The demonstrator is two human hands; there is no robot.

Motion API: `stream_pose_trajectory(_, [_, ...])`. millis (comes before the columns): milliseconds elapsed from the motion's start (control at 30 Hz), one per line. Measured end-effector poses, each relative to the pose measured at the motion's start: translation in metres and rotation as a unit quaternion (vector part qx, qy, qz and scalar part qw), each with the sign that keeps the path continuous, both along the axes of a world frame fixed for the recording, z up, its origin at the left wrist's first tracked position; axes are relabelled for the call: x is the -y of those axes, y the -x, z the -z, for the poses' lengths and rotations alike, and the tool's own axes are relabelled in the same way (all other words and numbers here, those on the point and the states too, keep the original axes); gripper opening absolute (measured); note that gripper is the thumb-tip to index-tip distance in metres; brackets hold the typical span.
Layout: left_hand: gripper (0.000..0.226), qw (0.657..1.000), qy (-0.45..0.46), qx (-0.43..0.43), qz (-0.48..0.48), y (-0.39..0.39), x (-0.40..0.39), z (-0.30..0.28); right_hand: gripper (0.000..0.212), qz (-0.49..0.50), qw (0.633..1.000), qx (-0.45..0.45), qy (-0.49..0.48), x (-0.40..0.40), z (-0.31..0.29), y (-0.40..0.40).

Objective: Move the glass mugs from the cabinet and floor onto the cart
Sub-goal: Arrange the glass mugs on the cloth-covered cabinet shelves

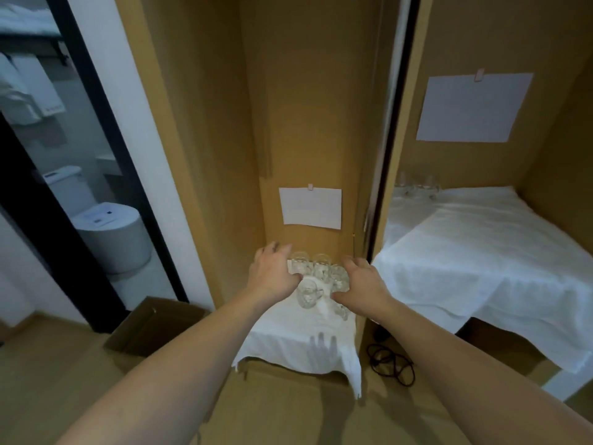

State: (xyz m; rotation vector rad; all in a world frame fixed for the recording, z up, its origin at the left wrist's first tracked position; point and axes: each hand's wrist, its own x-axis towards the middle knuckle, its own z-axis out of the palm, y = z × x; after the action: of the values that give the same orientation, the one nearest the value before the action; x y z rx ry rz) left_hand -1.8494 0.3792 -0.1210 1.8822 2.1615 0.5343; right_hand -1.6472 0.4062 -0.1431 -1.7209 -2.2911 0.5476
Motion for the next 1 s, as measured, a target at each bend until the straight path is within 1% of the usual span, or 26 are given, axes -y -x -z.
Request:
stream_pose_trajectory(100, [0.075, 1.0, 0.007, 0.004, 0.0, 0.039, -0.006, 0.01, 0.083, 0.009, 1.0, -0.007, 0.011, -0.003, 0.01, 0.034])
stream_pose_trajectory(200, [0.075, 1.0, 0.021, 0.012, 0.001, 0.071, -0.01, 0.022, 0.085, 0.016, 0.999, 0.006, 0.033, -0.001, 0.025, 0.062])
stream_pose_trajectory(300, [0.075, 0.998, 0.036, 0.044, -0.001, 0.093, -0.014, 0.033, 0.088, 0.014, 0.997, 0.028, 0.067, 0.003, 0.041, 0.081])
stream_pose_trajectory(433, [0.076, 0.996, 0.059, 0.067, -0.008, 0.116, -0.021, 0.052, 0.088, 0.01, 0.996, 0.039, 0.083, -0.006, 0.054, 0.098])
stream_pose_trajectory(567, [0.078, 0.994, 0.08, 0.071, -0.011, 0.134, -0.034, 0.071, 0.089, 0.007, 0.994, 0.043, 0.101, -0.023, 0.067, 0.115])
stream_pose_trajectory(767, [0.076, 0.991, 0.102, 0.086, -0.027, 0.151, -0.072, 0.097, 0.09, -0.001, 0.992, 0.051, 0.114, -0.069, 0.091, 0.134])
stream_pose_trajectory(1000, [0.078, 0.986, 0.124, 0.108, -0.035, 0.162, -0.155, 0.127, 0.09, 0.008, 0.99, 0.021, 0.142, -0.154, 0.127, 0.145])
